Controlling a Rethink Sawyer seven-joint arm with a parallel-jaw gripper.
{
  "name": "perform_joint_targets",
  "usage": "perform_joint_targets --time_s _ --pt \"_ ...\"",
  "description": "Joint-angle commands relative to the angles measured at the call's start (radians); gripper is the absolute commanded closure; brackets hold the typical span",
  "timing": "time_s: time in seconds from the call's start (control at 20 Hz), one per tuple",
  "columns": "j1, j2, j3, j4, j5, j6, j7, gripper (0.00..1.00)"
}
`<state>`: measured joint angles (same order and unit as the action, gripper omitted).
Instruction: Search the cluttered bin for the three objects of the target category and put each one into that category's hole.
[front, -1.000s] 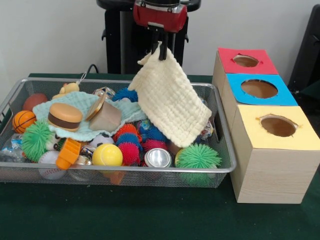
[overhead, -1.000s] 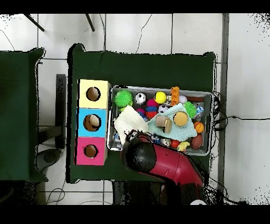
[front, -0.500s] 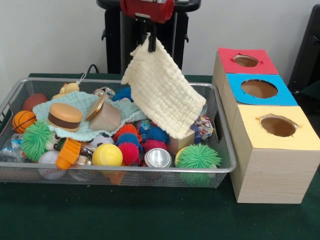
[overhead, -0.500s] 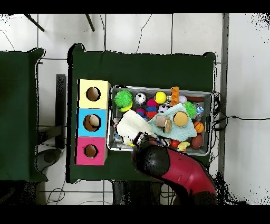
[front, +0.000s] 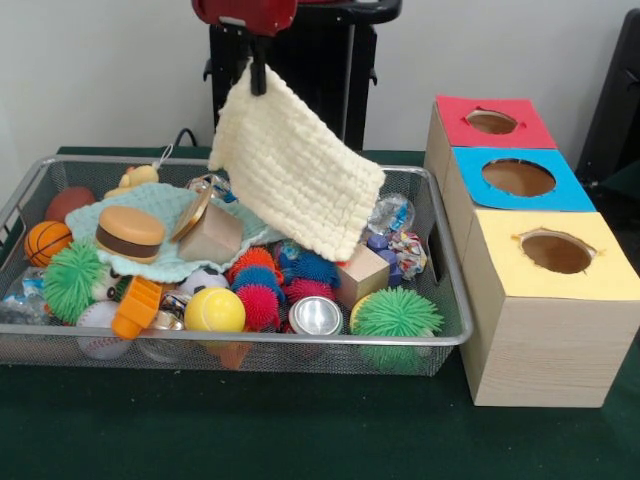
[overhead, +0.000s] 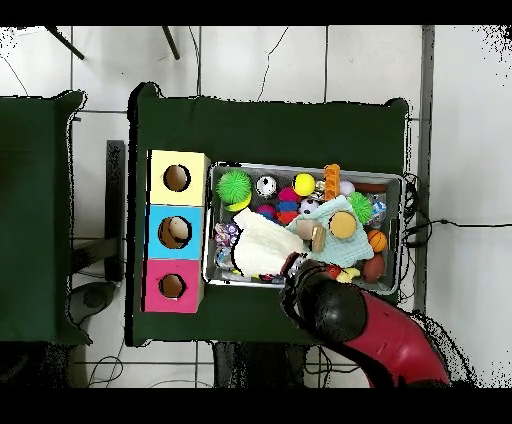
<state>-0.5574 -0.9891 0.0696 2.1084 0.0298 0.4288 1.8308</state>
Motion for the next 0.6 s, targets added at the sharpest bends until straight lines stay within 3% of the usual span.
perform_joint_targets --time_s 0.05,0.6 --pt "-0.063 -0.017 0.13 0.059 -0.07 0.115 -0.135 1.0" --pt "-0.133 -0.051 0.188 0.076 -0.101 0.146 -0.15 1.0"
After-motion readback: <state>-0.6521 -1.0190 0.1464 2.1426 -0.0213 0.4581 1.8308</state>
